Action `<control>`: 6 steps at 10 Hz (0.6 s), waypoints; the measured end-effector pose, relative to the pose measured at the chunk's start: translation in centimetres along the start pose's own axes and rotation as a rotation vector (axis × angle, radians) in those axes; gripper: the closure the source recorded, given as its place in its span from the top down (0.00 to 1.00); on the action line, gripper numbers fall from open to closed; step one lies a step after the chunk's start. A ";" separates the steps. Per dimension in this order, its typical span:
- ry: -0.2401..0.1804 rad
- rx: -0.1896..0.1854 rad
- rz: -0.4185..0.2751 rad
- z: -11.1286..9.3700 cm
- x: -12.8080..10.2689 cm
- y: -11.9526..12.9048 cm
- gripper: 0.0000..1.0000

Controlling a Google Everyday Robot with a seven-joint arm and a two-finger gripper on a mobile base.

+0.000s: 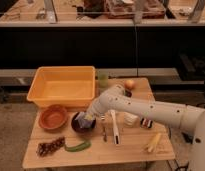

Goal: Wipe purple bowl with towel

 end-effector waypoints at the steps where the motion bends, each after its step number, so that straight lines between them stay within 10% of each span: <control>1: -0.008 -0.001 -0.014 1.0 -1.8 0.4 0.00; 6: -0.040 -0.013 -0.078 2.2 -6.2 2.6 0.00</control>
